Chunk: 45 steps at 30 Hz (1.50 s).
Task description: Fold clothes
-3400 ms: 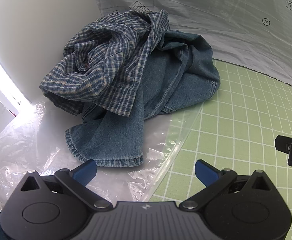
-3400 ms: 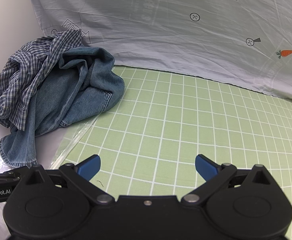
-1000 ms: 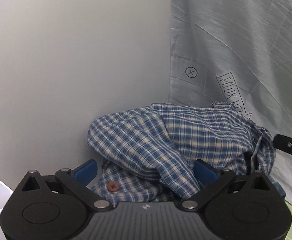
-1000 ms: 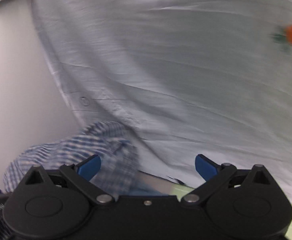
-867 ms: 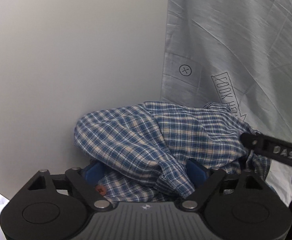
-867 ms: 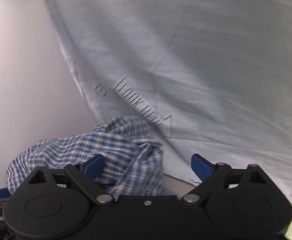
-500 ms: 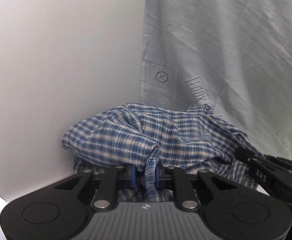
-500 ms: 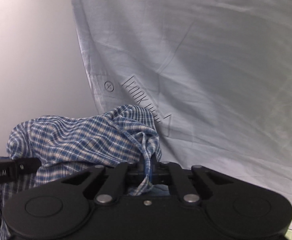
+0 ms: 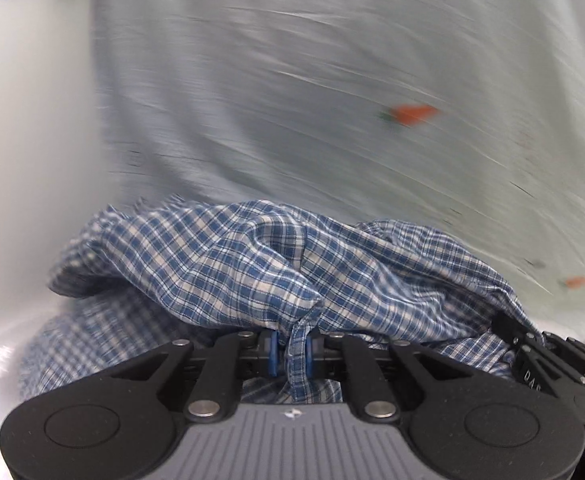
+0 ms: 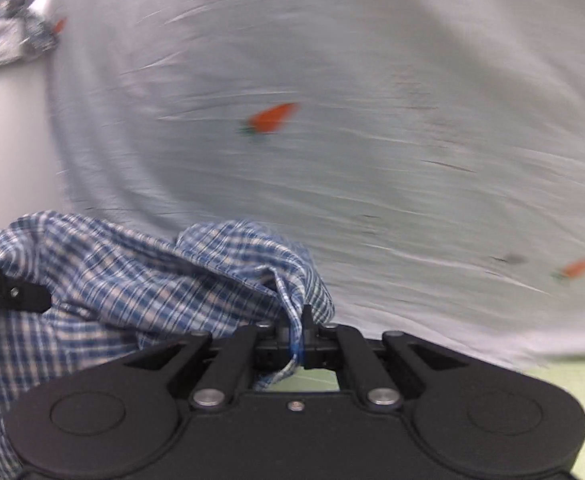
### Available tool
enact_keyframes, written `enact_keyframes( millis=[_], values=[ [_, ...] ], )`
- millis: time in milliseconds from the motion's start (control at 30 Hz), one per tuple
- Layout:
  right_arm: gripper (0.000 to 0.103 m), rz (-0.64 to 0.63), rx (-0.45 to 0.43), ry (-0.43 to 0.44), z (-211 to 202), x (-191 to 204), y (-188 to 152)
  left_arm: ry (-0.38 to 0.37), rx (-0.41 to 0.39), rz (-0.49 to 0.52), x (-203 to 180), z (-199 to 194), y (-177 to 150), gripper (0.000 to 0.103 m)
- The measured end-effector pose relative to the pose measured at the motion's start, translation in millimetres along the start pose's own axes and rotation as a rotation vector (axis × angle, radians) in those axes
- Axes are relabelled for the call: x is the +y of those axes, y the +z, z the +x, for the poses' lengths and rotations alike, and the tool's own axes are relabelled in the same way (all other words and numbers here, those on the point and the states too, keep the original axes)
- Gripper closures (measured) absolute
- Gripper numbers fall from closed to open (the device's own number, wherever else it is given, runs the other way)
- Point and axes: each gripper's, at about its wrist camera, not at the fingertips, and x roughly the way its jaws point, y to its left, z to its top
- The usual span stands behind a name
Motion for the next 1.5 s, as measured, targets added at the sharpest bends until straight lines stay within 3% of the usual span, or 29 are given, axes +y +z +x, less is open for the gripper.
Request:
enact_keyframes(
  millis=[133, 267, 367, 467, 533, 600, 700, 900, 1100, 1367, 1433, 1467, 1500],
  values=[
    [0.101, 0.092, 0.034, -0.170, -35, -99, -28, -0.147, 0.092, 0.084, -77, -3, -46, 0.086],
    [0.101, 0.138, 0.114, -0.343, -76, -184, -68, -0.253, 0.192, 0.098, -134, -6, -98, 0.074],
    [0.101, 0.145, 0.170, -0.481, -97, -241, -90, -0.233, 0.201, 0.148, -166, -16, -126, 0.075],
    [0.098, 0.190, 0.267, -0.556, -110, -298, -108, -0.172, 0.202, 0.161, -178, -22, -147, 0.069],
    [0.089, 0.211, 0.314, -0.563, -121, -323, -119, -0.120, 0.222, 0.127, -175, -17, -158, 0.064],
    [0.067, 0.234, 0.329, -0.544, -133, -336, -129, -0.064, 0.247, 0.107, -170, -12, -168, 0.061],
    [0.049, 0.291, 0.340, -0.486, -143, -346, -143, 0.006, 0.278, 0.089, -162, -7, -181, 0.054],
    [0.029, 0.300, 0.370, -0.404, -131, -339, -164, 0.074, 0.319, 0.058, -151, 17, -185, 0.036],
    [0.019, 0.294, 0.413, -0.426, -100, -346, -169, 0.143, 0.359, 0.026, -140, 40, -189, 0.034],
    [0.021, 0.318, 0.537, -0.424, -76, -361, -184, 0.177, 0.421, 0.011, -133, 65, -200, 0.027],
    [0.041, 0.337, 0.552, -0.397, -74, -366, -188, 0.188, 0.438, 0.010, -132, 69, -203, 0.027],
    [0.063, 0.343, 0.560, -0.379, -74, -368, -189, 0.186, 0.443, 0.012, -132, 71, -204, 0.027],
    [0.076, 0.328, 0.559, -0.365, -72, -370, -189, 0.184, 0.447, 0.014, -132, 71, -205, 0.027]
  ],
)
